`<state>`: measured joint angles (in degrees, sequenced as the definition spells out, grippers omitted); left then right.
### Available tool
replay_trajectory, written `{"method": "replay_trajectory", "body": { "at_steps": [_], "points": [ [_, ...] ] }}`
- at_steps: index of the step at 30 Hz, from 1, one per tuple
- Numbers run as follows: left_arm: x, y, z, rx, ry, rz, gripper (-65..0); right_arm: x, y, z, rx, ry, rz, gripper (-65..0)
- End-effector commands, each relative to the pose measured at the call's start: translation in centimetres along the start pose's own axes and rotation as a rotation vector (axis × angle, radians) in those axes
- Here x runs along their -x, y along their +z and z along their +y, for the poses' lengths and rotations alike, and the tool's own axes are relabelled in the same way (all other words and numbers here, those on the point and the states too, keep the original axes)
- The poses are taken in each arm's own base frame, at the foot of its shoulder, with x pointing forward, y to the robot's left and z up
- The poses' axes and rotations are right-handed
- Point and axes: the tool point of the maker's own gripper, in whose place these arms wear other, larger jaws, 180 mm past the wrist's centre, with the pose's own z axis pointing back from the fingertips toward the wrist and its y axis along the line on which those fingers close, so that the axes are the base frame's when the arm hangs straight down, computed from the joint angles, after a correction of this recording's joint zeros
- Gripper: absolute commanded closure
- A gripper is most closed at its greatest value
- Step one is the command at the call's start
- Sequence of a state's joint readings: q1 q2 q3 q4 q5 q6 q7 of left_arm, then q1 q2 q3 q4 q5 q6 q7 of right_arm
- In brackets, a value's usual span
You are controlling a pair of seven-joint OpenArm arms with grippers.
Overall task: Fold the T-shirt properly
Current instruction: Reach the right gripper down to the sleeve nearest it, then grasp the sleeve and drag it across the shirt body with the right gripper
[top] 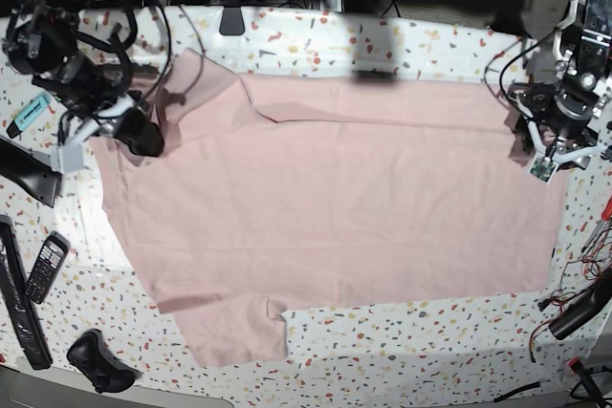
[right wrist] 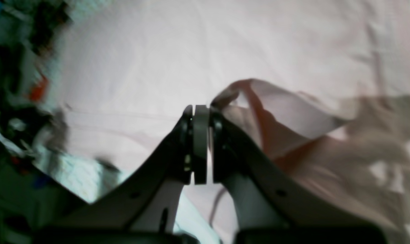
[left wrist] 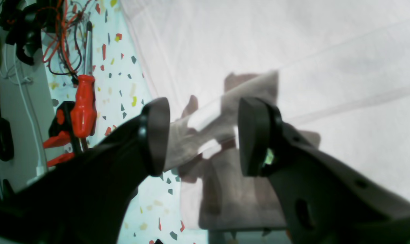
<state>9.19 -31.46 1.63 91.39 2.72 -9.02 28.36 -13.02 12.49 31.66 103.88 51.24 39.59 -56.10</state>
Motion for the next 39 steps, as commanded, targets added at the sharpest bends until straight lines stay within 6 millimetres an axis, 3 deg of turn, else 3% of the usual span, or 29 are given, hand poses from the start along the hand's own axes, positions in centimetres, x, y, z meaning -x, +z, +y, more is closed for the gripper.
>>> {"method": "replay_trajectory", "body": {
  "at_steps": [1,6,10,15,27,34,39],
  "points": [
    [-1.2,0.2,1.5,-0.037,-0.007,-0.037,-30.7,-1.3,-0.4,1.0,-0.030,0.026,-0.039,0.0],
    [-1.1,0.2,1.5,-0.037,-0.007,-0.037,-30.7,-1.0,-3.9,3.5,-0.048,0.107,-0.022,0.0],
    [-1.0,0.2,1.5,-0.037,-0.007,-0.030,-30.7,-2.0,-6.0,5.5,-0.051,0.171,-0.089,0.0],
    [-1.0,0.2,1.5,-0.037,-0.007,-0.030,-30.7,-2.9,-7.7,6.0,0.019,0.184,-0.137,0.0],
    [-1.0,0.2,1.5,-0.037,-0.007,-0.030,-30.7,-4.7,-6.7,0.6,0.357,0.162,-0.221,0.0],
    [-1.0,0.2,1.5,-0.037,-0.007,-0.029,-30.7,-7.3,-5.3,-1.7,0.460,0.158,-0.324,0.0],
    [-1.0,0.2,1.4,-0.036,-0.007,-0.029,-30.7,-7.6,-6.4,-5.0,0.492,0.085,-0.309,0.0]
  ]
}}
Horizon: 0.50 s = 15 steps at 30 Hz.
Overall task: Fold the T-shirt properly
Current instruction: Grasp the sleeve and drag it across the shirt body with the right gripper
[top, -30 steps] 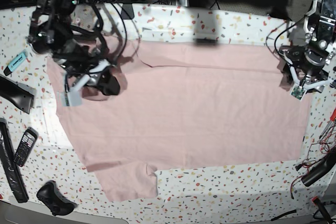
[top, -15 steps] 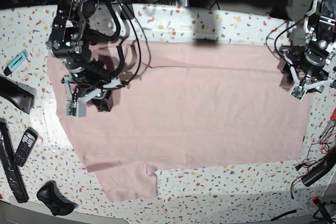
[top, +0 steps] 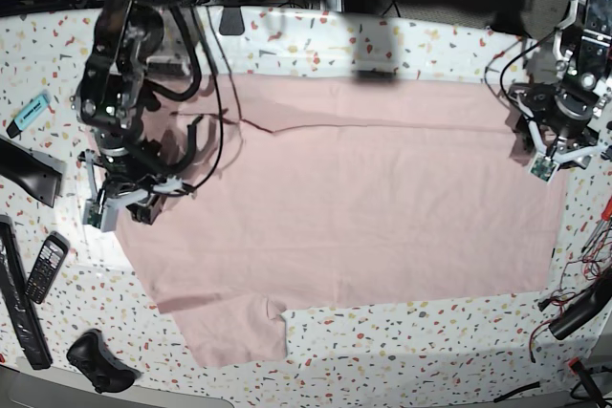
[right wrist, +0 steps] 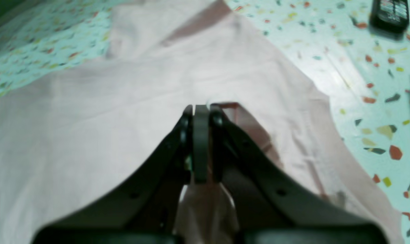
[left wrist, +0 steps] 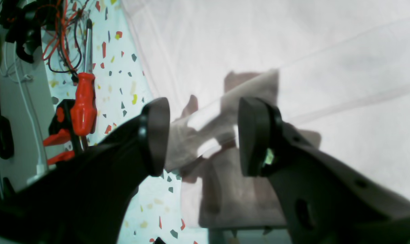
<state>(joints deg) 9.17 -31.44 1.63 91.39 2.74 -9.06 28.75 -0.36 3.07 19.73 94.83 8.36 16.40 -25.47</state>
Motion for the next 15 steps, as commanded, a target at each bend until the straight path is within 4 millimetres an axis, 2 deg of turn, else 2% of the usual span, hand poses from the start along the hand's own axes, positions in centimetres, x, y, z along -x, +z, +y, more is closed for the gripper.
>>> {"method": "replay_trajectory", "body": {
  "at_steps": [1,5,8,11,15],
  "points": [
    [-1.1,0.2,1.5,-0.037,-0.007,-0.036,-30.7,-1.6,-0.6,0.0,-0.013,-0.015,-0.047,0.0],
    [-1.1,0.2,1.5,-0.037,-0.007,-0.036,-30.7,-1.3,-3.0,-1.0,-0.004,-0.033,-0.021,0.0],
    [-1.1,0.2,1.5,-0.037,-0.007,-0.036,-30.7,-2.2,-4.3,-1.6,0.002,-0.035,-0.019,0.0],
    [-1.1,0.2,1.5,-0.037,-0.007,-0.036,-30.7,-3.3,-5.1,-1.7,0.002,-0.036,-0.019,0.0],
    [-1.1,0.2,1.5,-0.037,-0.007,-0.036,-30.7,-2.9,-5.2,-1.4,-0.011,-0.052,0.015,0.0]
  ]
}}
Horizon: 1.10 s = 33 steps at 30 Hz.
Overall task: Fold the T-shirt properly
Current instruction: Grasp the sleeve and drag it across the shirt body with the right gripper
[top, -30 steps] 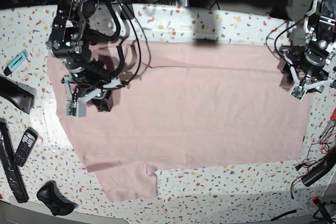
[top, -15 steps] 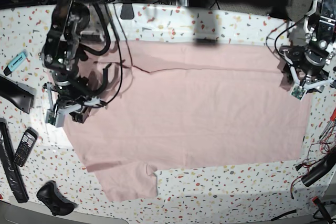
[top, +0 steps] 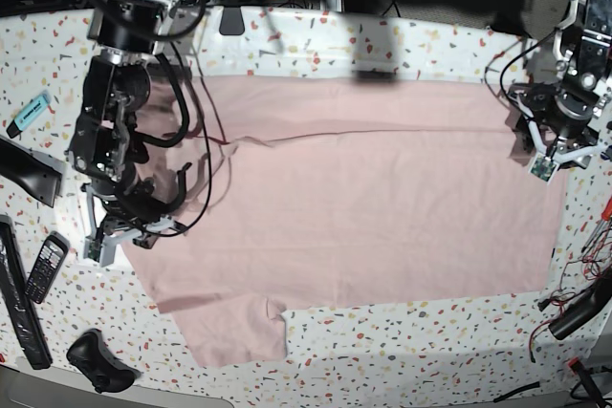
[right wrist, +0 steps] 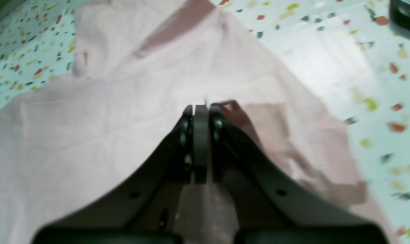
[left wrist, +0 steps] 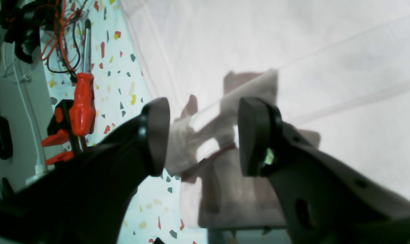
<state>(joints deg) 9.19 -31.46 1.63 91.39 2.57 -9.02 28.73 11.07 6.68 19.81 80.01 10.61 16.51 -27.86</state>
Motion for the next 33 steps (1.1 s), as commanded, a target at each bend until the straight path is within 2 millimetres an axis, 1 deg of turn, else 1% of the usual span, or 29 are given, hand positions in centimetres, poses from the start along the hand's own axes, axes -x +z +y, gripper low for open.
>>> {"method": "replay_trajectory", "body": {
  "at_steps": [1,5,9,14,18,22,25,29,33],
  "points": [
    [-1.1,0.2,1.5,-0.038,-0.009,-0.036,-30.7,-1.9,0.0,0.3,-0.016,0.009,-0.048,0.0],
    [-1.1,0.2,1.5,-0.038,-0.009,-0.036,-30.7,-0.1,0.4,1.9,-0.106,0.071,0.016,0.0],
    [-1.1,0.2,1.5,-0.038,-0.009,-0.036,-30.7,1.9,2.0,2.8,-0.143,0.043,0.023,0.0],
    [-1.1,0.2,1.5,-0.038,-0.009,-0.036,-30.7,3.6,5.3,4.8,-0.189,0.069,0.011,0.0],
    [-1.1,0.2,1.5,-0.038,-0.008,-0.036,-30.7,4.3,8.0,5.8,-0.197,0.069,-0.006,0.0],
    [-1.1,0.2,1.5,-0.038,-0.008,-0.036,-30.7,6.0,10.5,7.5,-0.245,0.039,0.030,0.0],
    [-1.1,0.2,1.5,-0.038,-0.008,-0.036,-30.7,7.3,12.1,9.5,-0.289,0.048,0.053,0.0],
    [-1.2,0.2,1.3,-0.031,0.002,-0.038,-30.7,8.5,14.2,13.2,-0.384,0.079,0.076,0.0],
    [-1.2,0.2,1.1,-0.019,0.019,-0.041,-30.7,9.8,15.1,16.6,-0.478,0.099,0.116,0.0]
  ]
}}
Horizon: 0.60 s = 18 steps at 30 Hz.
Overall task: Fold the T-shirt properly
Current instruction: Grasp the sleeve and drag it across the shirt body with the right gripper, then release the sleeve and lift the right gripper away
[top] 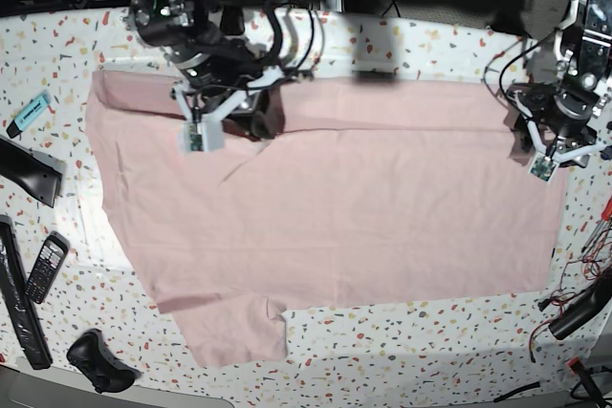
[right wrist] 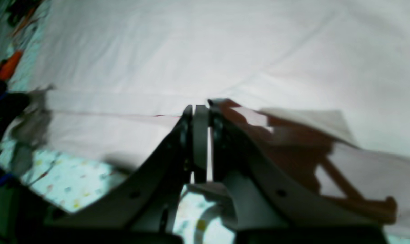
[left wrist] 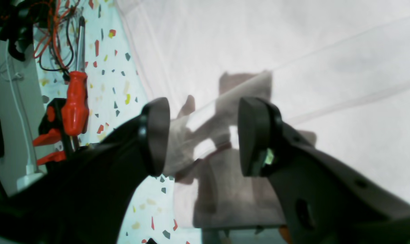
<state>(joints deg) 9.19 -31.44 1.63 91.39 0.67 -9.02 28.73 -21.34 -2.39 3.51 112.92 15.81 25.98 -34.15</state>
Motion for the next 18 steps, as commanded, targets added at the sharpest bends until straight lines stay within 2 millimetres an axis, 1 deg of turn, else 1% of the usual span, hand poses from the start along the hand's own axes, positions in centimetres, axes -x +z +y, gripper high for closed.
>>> {"method": "replay_trajectory", "body": {
  "at_steps": [1,4,7,11,14,18],
  "points": [
    [-1.1,0.2,1.5,-0.038,-0.009,-0.032,-30.7,-0.8,0.0,0.9,-0.024,0.022,-0.024,0.0],
    [-0.9,0.2,1.5,-0.038,-0.009,-0.021,-30.7,0.2,-0.5,2.4,-0.047,0.074,0.026,0.0],
    [-0.9,0.2,1.5,-0.037,-0.010,-0.021,-30.7,0.7,-0.7,3.2,-0.052,0.106,0.047,0.0],
    [-0.9,0.2,1.5,-0.037,-0.010,-0.021,-30.7,1.1,-0.6,2.4,-0.011,0.137,0.063,0.0],
    [-0.9,0.2,1.5,-0.037,-0.010,-0.022,-30.7,1.3,-0.4,1.0,0.040,0.166,0.075,0.0],
    [-0.9,0.2,1.5,-0.037,-0.010,-0.022,-30.7,0.1,0.1,-1.0,0.094,0.152,0.023,0.0]
  ]
}}
